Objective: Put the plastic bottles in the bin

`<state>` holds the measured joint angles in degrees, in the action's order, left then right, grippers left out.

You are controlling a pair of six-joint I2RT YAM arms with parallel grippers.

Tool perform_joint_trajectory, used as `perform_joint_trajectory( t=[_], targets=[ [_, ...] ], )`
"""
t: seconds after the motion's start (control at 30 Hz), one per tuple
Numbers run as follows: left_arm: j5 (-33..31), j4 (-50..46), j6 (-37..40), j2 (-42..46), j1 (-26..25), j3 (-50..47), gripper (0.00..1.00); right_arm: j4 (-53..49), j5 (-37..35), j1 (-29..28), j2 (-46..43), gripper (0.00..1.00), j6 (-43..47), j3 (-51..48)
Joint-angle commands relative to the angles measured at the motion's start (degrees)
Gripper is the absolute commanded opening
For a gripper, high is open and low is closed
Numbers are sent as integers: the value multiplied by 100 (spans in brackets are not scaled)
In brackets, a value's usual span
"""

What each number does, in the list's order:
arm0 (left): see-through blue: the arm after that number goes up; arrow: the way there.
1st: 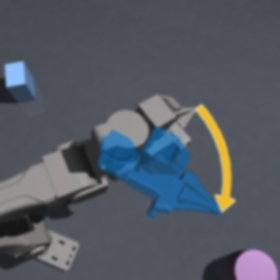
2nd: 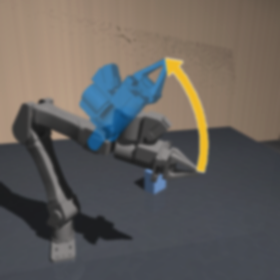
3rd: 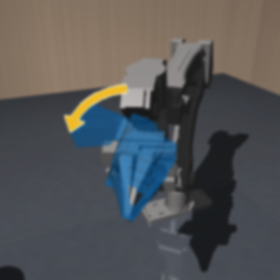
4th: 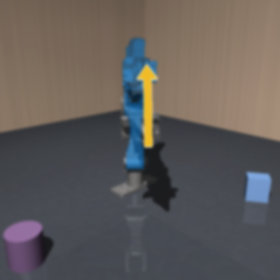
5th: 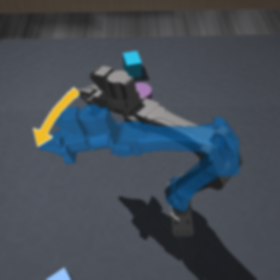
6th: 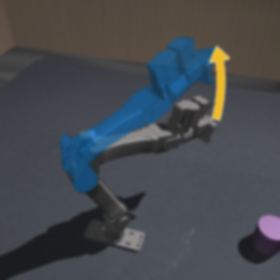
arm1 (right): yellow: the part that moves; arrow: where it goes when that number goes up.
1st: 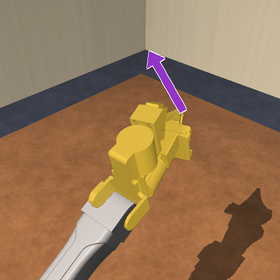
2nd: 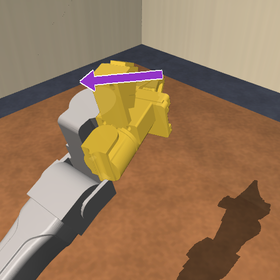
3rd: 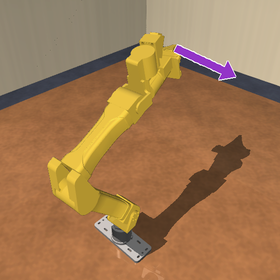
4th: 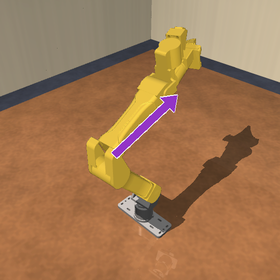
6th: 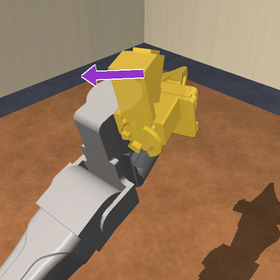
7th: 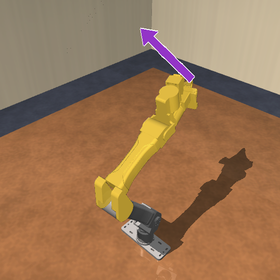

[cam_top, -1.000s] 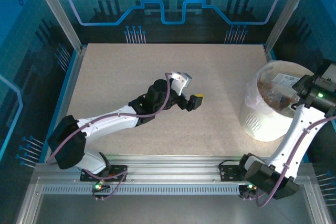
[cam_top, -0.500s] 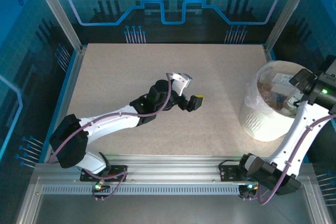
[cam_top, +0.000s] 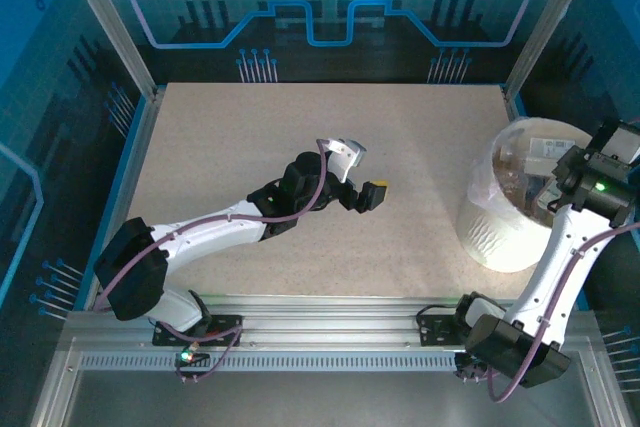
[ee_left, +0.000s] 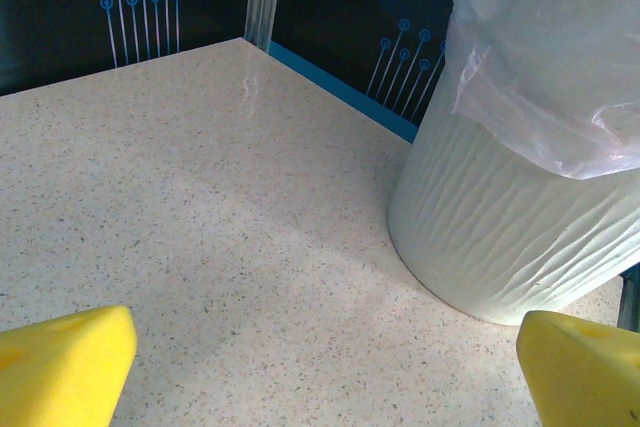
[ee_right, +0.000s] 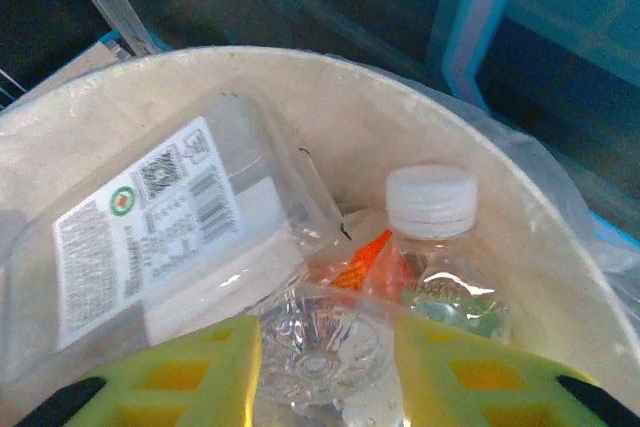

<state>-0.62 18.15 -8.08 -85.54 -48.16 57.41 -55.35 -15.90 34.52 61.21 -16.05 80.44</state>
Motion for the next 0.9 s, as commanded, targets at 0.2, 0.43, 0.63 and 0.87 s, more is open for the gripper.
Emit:
perform_joint_trajectory(
  t=[0.2, 0.43, 0.63, 0.87],
  targets=[
    [-39, -103, -10, 121, 35, 114, 99, -667, 34, -168, -39, 41, 59, -101],
    [-794, -317, 86, 493, 103, 35, 99, -683, 50, -926, -304, 60, 42, 830],
    [-2141, -900, -50, 1101, 436, -140, 99, -274, 584, -1821, -604, 68, -16, 1092],
    [-3649, -1526, -148, 2122, 1031, -691, 99, 1388, 2631, -2775, -847, 75, 90, 284]
  ],
)
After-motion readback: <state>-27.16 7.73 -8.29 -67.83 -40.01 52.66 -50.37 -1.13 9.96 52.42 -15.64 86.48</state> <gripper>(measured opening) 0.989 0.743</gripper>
